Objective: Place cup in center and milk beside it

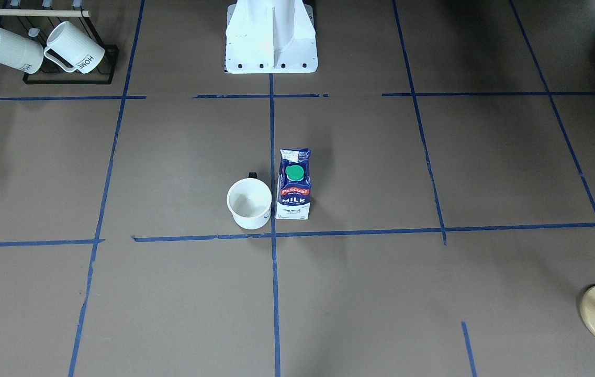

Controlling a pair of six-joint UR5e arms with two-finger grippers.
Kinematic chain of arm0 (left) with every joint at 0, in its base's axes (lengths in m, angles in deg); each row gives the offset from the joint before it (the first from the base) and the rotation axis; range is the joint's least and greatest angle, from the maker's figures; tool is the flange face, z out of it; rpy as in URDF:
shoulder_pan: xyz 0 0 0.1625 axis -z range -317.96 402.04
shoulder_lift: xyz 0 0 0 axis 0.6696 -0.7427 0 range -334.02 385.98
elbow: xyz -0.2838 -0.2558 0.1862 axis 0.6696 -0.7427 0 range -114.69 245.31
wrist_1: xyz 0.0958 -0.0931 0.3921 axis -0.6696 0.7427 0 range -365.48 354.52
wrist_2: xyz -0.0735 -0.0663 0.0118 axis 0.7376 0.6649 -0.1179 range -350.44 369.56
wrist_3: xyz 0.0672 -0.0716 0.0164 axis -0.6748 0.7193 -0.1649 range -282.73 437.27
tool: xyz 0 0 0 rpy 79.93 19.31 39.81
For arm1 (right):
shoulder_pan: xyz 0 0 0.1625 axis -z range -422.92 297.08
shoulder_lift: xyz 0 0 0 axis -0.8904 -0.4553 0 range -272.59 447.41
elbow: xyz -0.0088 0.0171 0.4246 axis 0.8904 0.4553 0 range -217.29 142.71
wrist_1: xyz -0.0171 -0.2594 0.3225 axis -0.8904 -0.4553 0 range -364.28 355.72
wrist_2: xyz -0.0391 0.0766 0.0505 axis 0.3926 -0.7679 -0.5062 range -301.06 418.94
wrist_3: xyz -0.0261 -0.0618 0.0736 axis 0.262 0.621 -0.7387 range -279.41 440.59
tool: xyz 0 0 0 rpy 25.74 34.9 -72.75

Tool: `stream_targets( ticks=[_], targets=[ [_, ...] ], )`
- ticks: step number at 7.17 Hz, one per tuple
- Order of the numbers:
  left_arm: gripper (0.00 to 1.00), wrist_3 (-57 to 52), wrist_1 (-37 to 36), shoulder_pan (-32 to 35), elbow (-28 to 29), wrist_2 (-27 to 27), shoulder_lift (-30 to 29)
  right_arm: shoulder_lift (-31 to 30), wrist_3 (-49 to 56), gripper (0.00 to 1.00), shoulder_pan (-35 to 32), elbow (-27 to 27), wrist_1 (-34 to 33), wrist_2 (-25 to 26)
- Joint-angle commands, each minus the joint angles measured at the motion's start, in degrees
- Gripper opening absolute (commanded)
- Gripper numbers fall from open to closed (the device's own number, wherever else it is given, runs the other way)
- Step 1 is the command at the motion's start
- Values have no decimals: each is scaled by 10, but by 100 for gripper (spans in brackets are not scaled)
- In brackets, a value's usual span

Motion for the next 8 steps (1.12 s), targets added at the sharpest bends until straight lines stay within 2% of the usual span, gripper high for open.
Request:
stream_targets(
  ticks=[1, 3, 5, 8],
  targets=[
    [100, 16, 34, -1, 12, -1, 14, 0, 0, 100, 0, 0, -1, -1],
    [100, 13, 40, 0, 22, 1, 5, 0, 0, 100, 0, 0, 0, 1],
    [100, 14, 38, 0, -10, -15, 14, -1, 1, 100, 0, 0, 0, 0],
    [100, 12, 37, 0, -13, -14, 11, 0, 1, 100, 1, 0, 0, 1]
  ],
)
